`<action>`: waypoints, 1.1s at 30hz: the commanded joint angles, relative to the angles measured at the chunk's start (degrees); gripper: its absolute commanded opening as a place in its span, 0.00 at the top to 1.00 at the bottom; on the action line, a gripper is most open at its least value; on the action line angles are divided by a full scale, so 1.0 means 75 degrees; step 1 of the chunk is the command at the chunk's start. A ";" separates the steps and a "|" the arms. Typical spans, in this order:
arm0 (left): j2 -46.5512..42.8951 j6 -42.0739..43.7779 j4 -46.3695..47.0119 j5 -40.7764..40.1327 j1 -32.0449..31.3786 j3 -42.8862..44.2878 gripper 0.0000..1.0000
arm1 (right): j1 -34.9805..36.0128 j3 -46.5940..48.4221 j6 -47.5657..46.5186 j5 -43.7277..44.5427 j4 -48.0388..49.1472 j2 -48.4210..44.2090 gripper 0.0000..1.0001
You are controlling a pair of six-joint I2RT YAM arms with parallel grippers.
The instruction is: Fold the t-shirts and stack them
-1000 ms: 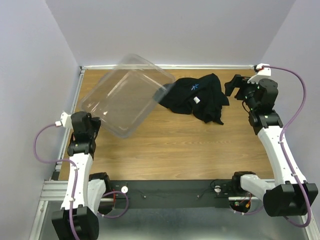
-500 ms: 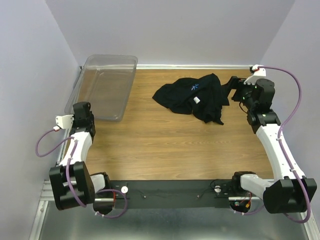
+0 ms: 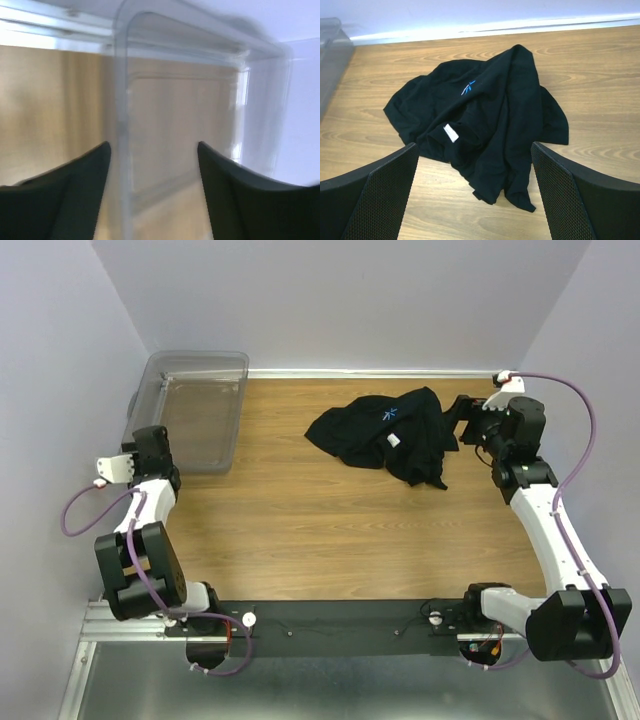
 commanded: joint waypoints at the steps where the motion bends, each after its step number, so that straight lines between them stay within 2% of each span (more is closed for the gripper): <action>1: -0.0410 0.0677 0.0740 0.0120 0.0092 0.0306 0.11 | -0.0027 -0.0138 -0.0447 -0.0934 0.0099 0.0071 0.00; 3: -0.0913 0.1100 0.0588 0.0425 0.0092 0.0212 0.04 | -0.0027 -0.0278 -0.1044 -0.1533 0.0064 0.0012 0.00; 7: -0.2154 0.1743 -0.0265 0.0846 0.0092 -0.0010 0.03 | -0.0027 -0.0407 -0.1945 -0.3253 -0.0180 0.0058 0.00; 9: -0.3216 0.2271 -0.0187 0.1489 0.0092 -0.0466 0.03 | -0.0015 -0.0302 -0.2275 -0.3480 -0.0462 0.0350 0.00; 11: -0.3912 0.3873 0.0794 0.2377 0.0104 -0.1098 0.05 | -0.0015 -0.0068 -0.2802 -0.3458 -0.0977 0.0667 0.00; 12: -0.4507 0.4447 0.1262 0.3902 0.0104 -0.1321 0.05 | -0.0015 0.0014 -0.2943 -0.3376 -0.1107 0.0819 0.00; 13: -0.4745 0.5056 0.2450 0.4846 0.0104 -0.1544 0.10 | -0.0015 0.0107 -0.3095 -0.3306 -0.1212 0.1169 0.00; 14: -0.4921 0.5689 0.3077 0.5853 0.0081 -0.1917 0.11 | -0.0004 0.0132 -0.3398 -0.3282 -0.1399 0.1323 0.01; 15: -0.4923 0.5869 0.3571 0.7615 -0.0024 -0.1990 0.11 | 0.0008 0.0167 -0.3541 -0.3259 -0.1482 0.1475 0.02; 17: -0.4573 0.6313 0.3333 0.8298 -0.0479 -0.1468 0.12 | 0.0183 0.0295 -0.4031 -0.3003 -0.1751 0.2036 0.08; 18: -0.4061 0.7140 0.2413 0.8312 -0.0911 -0.1185 0.12 | 0.0381 0.0366 -0.4150 -0.2734 -0.1845 0.2248 0.09; 19: -0.3789 0.7473 0.1975 0.8069 -0.1913 -0.0916 0.12 | 0.0453 0.0447 -0.4256 -0.2209 -0.1927 0.2401 0.11; 22: -0.2851 0.8119 0.1141 0.7166 -0.3896 -0.0269 0.12 | 0.0593 0.0518 -0.4467 -0.1480 -0.1975 0.2800 0.12; 26: -0.2252 0.8273 0.0776 0.6487 -0.4909 -0.0210 0.12 | 0.0769 0.0612 -0.4655 -0.0880 -0.1952 0.3432 0.14; 31: -0.2590 0.7922 0.1031 0.6168 -0.5415 -0.0876 0.14 | 0.1447 0.0892 -0.4433 -0.0003 -0.1835 0.4194 0.23; 33: -0.2940 0.7548 0.1161 0.6051 -0.5556 -0.1252 0.14 | 0.1671 0.1092 -0.4141 0.0747 -0.1846 0.4371 0.62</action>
